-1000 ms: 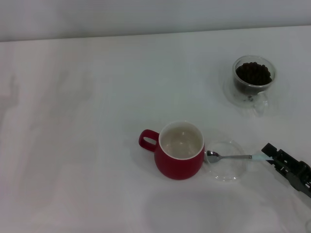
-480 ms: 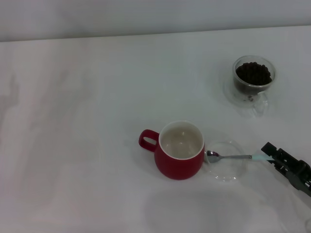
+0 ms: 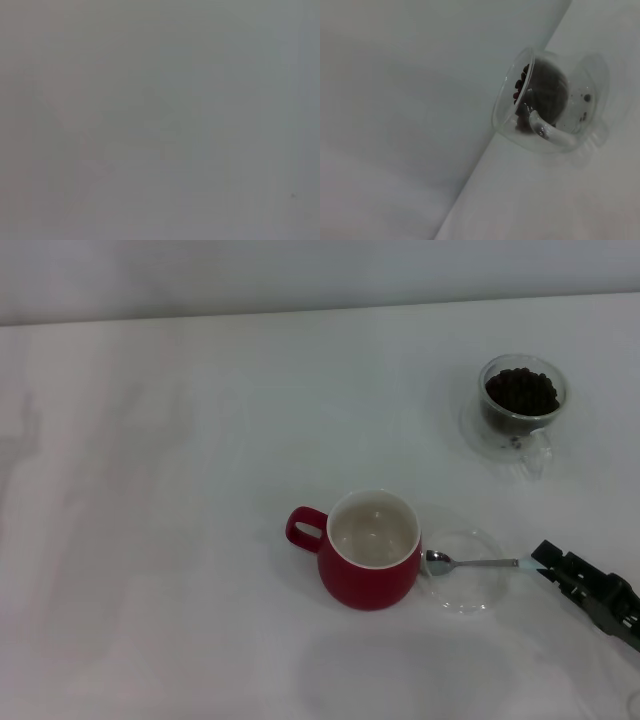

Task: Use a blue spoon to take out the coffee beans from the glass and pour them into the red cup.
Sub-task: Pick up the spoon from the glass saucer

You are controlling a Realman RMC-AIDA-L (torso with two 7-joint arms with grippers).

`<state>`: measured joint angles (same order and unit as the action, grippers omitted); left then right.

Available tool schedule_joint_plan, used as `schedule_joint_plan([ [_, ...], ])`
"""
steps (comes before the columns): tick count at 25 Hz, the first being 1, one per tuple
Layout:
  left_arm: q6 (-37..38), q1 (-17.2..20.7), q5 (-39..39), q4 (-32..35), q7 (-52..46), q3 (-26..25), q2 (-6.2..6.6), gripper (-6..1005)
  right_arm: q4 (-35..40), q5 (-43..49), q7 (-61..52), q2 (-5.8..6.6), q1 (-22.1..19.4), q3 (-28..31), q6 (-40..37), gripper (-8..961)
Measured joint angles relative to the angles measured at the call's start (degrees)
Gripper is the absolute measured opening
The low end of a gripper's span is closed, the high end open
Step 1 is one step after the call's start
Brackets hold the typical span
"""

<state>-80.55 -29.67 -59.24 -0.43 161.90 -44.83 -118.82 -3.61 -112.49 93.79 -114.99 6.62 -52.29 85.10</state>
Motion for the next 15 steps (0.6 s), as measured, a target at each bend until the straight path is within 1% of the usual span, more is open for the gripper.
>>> schedule_joint_plan([
  [15, 0.06, 0.28, 0.0, -0.31, 0.0, 0.0, -0.21, 504, 0.16, -0.01, -0.11, 0.28, 0.41, -1.15, 0.44, 415],
])
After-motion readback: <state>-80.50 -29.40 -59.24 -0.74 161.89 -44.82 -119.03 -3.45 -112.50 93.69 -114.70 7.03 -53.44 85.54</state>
